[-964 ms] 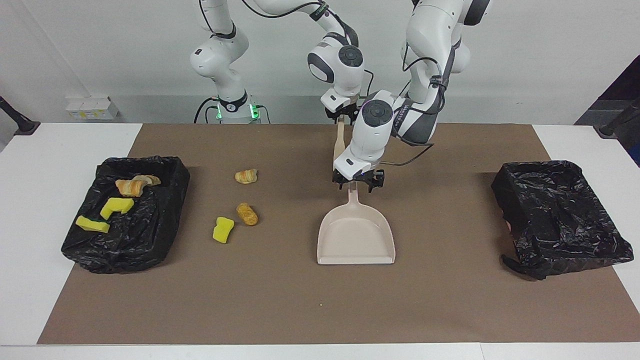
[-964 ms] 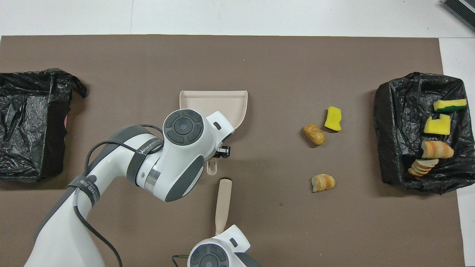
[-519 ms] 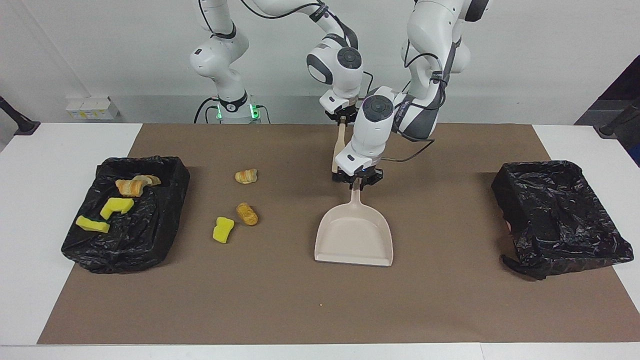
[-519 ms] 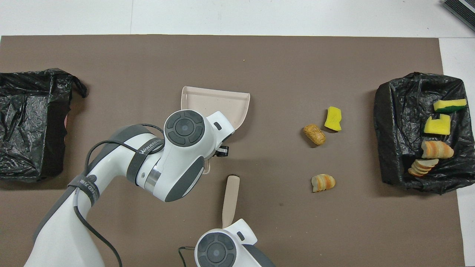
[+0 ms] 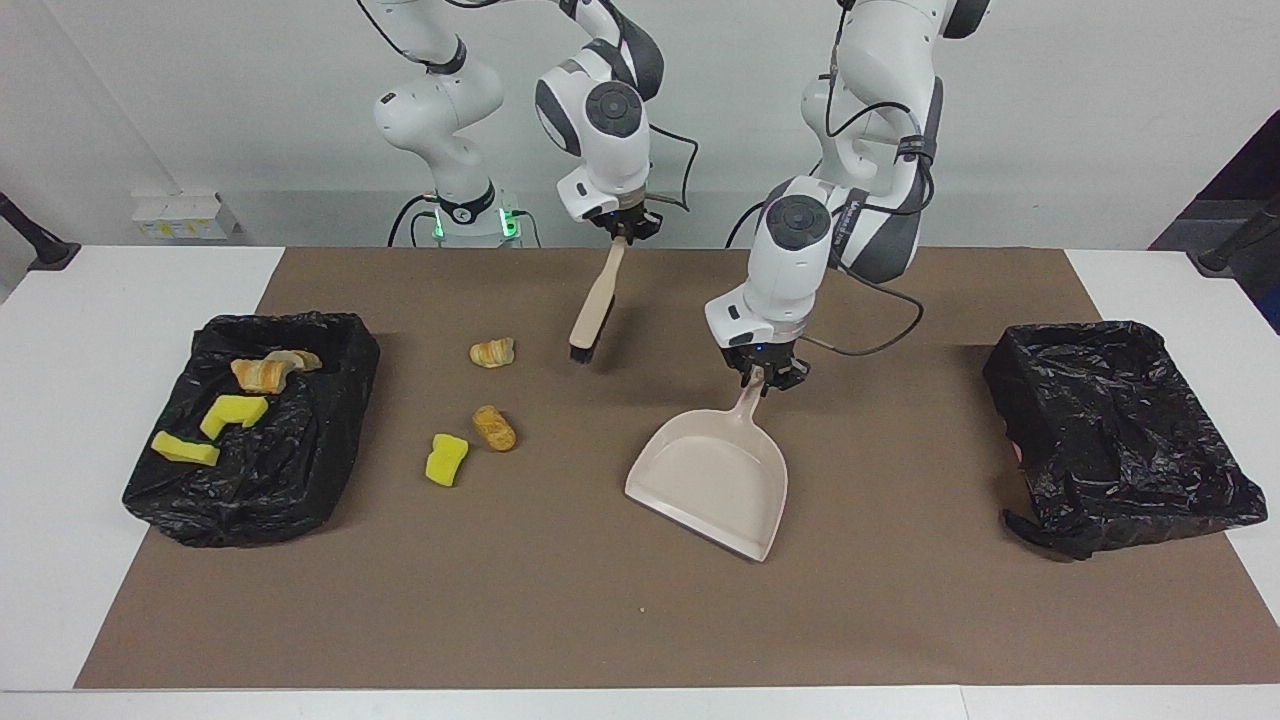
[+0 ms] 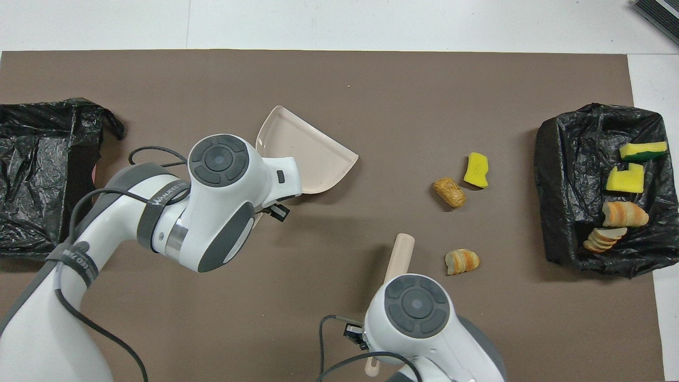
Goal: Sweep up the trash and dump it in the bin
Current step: 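Grasp the dustpan with the left gripper while the right gripper reaches the brush, then carry the brush with the right gripper toward the bread pieces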
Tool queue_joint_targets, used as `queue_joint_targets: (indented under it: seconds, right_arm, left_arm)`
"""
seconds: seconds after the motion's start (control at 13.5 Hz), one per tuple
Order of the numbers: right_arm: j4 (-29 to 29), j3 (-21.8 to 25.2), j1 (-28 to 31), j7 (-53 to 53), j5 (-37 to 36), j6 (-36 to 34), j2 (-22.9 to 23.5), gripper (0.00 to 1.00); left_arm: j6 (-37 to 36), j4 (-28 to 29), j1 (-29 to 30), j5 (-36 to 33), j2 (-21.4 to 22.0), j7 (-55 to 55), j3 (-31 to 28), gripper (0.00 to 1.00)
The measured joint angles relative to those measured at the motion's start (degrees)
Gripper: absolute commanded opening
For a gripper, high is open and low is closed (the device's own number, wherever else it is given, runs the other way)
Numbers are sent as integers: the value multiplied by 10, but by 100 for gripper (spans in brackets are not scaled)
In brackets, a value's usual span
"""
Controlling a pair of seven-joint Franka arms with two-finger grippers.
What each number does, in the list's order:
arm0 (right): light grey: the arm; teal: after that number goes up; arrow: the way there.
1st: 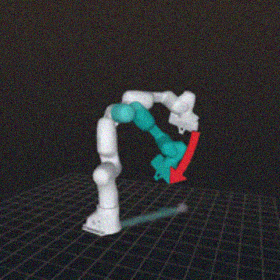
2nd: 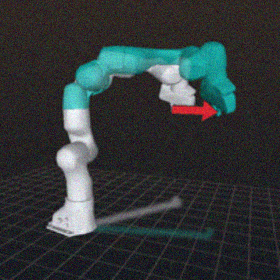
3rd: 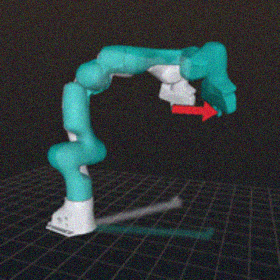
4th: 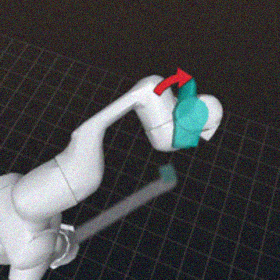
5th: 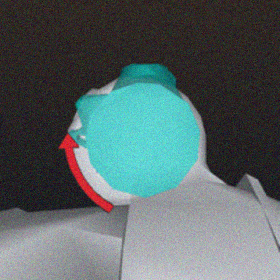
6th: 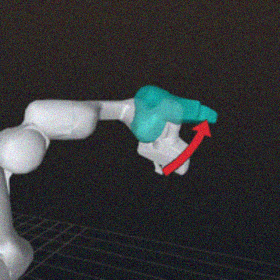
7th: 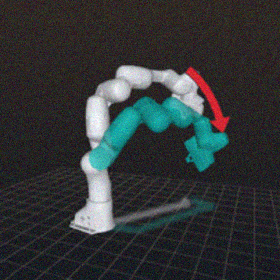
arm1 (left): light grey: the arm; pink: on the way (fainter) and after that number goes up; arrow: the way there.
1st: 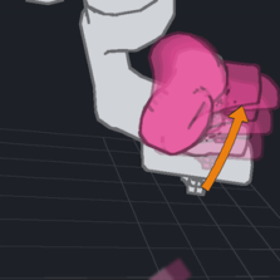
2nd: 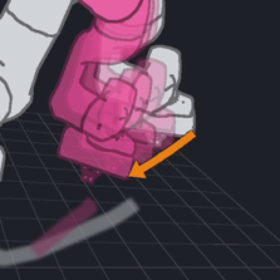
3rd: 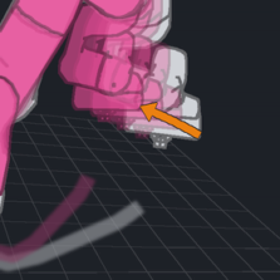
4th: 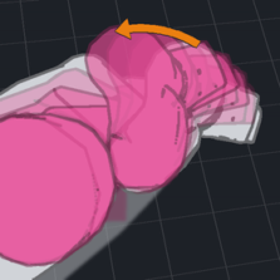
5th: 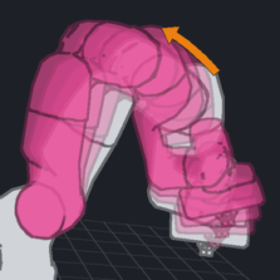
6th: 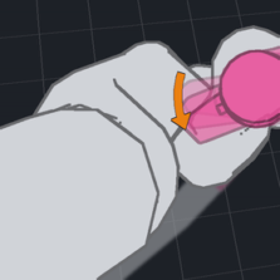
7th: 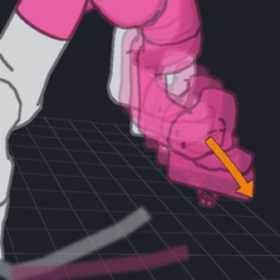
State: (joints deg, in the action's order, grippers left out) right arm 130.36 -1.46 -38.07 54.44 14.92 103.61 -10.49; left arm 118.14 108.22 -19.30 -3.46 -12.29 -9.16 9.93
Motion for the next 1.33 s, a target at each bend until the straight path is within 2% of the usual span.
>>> queue_joint_targets:
  seconds: [0.22,0.37,0.67,0.96,1.19,1.33]
  right_arm:
    - [68,-1,35,-1,-18,-3,-44,0]
    - [98,0,58,0,-33,-3,-59,0]
    - [114,0,86,24,-91,-31,-70,0]
    - [137,-1,100,72,-97,-34,-76,0]
    - [165,-5,89,91,-93,28,-72,0]
    - [164,-8,82,96,-90,76,-57,0]
  left_arm:
    - [-65,0,15,0,46,-117,0,0]
    - [-82,4,14,0,66,-174,4,0]
    - [-85,35,-9,0,82,-207,13,0]
    - [-78,50,-8,3,85,-212,10,0]
    - [-72,51,-7,4,85,-217,10,0]
    - [-72,55,-8,4,86,-262,10,0]
